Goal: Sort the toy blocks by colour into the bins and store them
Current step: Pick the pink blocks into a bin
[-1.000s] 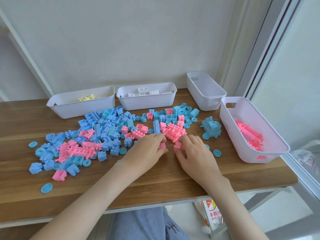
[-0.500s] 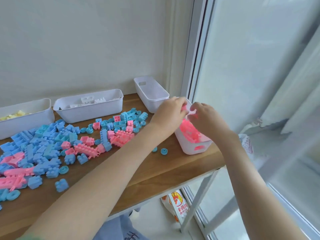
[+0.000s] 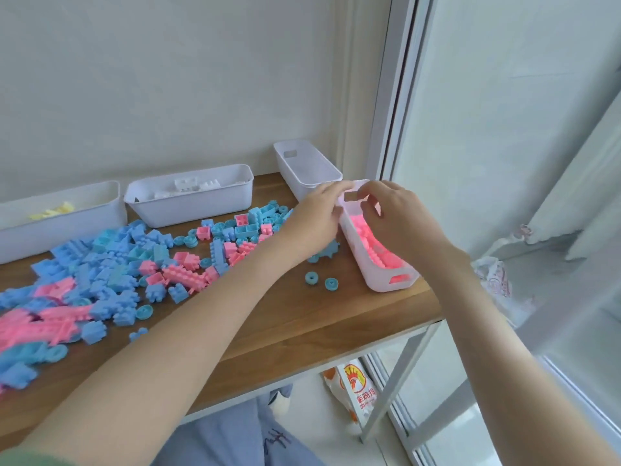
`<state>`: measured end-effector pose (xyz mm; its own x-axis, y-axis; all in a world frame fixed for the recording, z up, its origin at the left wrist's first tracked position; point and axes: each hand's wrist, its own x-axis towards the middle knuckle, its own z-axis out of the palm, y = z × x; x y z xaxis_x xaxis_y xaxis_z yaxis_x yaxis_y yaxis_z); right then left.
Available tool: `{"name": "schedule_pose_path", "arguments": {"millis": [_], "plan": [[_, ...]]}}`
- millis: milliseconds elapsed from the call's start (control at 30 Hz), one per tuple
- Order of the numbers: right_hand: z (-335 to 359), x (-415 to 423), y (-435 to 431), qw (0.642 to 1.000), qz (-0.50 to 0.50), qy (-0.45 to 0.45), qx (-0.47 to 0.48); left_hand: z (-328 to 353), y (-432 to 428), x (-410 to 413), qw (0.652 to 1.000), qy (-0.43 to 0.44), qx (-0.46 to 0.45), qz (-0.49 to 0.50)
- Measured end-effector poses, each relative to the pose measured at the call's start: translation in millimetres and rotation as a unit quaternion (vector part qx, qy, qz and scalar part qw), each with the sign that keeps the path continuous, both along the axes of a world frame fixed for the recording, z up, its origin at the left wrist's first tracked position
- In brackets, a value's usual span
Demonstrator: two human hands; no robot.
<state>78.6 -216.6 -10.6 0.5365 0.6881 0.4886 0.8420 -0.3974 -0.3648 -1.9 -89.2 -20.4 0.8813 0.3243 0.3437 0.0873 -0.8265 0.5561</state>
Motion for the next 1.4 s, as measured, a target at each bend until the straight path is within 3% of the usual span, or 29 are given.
{"name": "schedule_pose_path", "arguments": {"millis": [100,200,267,367,467,733,1000,1167,1300,1400], "plan": [[-9,-27,34,0.997,0.075,0.008,-0.01,-7,44,-50,0.994,0.052,0.03,0.089],[-31,-59,75,0.976,0.169,0.068,-0.118,-14,79,-100,0.972,0.117,0.069,0.191],[-45,-76,96,0.96,0.189,0.058,-0.197,-16,94,-133,0.946,0.177,0.093,0.254],[-60,-86,111,0.946,0.189,-0.025,-0.263,-22,103,-170,0.916,0.293,0.132,0.242],[-66,-91,119,0.951,0.196,-0.056,-0.234,-32,105,-188,0.892,0.349,0.166,0.232],[-86,-100,116,0.967,0.205,-0.114,-0.103,-40,102,-188,0.917,0.281,0.177,0.219],[-67,-95,105,0.982,0.182,0.045,0.034,-36,101,-184,0.924,0.201,0.174,0.276],[-36,-88,90,0.975,0.101,0.151,0.125,-19,87,-156,0.942,0.164,0.093,0.279],[-13,-66,62,0.987,0.06,0.071,0.131,3,49,-108,0.97,0.11,0.033,0.216],[-3,-34,32,0.991,-0.002,0.06,0.122,15,11,-78,0.977,0.151,-0.109,0.105]]}}
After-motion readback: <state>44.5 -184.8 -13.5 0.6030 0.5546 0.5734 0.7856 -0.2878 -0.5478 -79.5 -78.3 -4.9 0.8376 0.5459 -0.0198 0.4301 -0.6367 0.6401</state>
